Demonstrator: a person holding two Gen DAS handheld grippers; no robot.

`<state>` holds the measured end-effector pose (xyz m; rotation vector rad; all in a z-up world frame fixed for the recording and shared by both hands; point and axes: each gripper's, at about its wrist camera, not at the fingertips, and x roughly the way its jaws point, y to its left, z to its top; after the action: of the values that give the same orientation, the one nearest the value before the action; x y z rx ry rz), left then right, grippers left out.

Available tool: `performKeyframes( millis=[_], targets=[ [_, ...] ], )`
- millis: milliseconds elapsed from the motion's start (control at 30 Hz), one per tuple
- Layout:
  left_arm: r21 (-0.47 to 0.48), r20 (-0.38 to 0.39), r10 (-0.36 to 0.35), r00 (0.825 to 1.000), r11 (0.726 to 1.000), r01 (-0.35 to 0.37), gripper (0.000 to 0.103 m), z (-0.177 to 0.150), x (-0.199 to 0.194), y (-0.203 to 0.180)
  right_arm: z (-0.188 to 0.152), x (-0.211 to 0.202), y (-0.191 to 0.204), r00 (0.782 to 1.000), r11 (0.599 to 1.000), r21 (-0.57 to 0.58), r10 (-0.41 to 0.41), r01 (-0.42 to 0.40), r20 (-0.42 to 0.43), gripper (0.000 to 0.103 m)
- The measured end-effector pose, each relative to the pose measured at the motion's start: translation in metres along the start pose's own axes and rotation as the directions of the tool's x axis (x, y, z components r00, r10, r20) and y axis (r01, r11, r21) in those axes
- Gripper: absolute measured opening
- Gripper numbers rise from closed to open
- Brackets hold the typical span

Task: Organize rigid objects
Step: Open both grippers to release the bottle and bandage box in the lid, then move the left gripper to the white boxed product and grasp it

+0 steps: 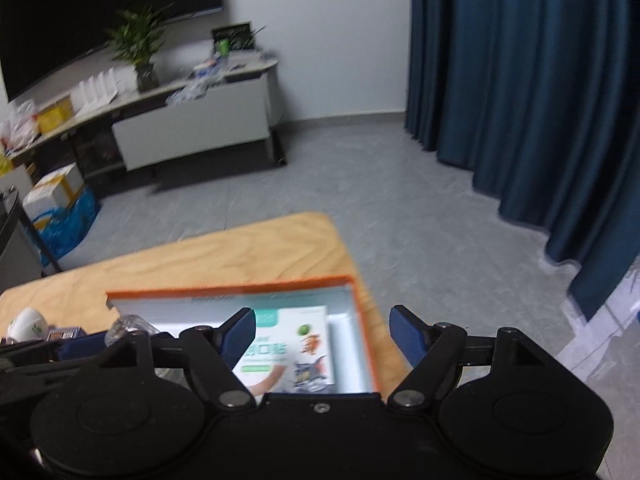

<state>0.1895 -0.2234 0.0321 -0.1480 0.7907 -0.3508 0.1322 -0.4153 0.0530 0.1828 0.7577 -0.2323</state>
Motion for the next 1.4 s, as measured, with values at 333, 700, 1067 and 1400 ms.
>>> performKeyframes(
  millis=[333,700,1067,1400],
  targets=[
    [-0.010,0.037,0.036,0.999,0.999,-0.036,0.084,0.007,-0.036,0.002,-0.004,-0.038,-0.002,0.998,1.000,0.003,0.021,-0.022,0.052,0.089],
    [-0.035,-0.004,0.165,0.986,0.986,-0.165,0.092,-0.019,-0.088,0.028,-0.033,-0.064,0.034,0.994,0.993,-0.057,0.106,-0.105,0.016,0.090],
    [-0.141,-0.039,0.199,0.979,0.969,-0.203,0.093,-0.051,-0.125,0.073,-0.071,-0.080,0.062,0.987,0.985,-0.068,0.158,-0.160,-0.036,0.090],
    [-0.173,-0.032,0.254,0.967,0.951,-0.256,0.093,-0.075,-0.154,0.094,-0.089,-0.086,0.095,0.975,0.970,-0.107,0.213,-0.220,-0.068,0.090]
  ],
)
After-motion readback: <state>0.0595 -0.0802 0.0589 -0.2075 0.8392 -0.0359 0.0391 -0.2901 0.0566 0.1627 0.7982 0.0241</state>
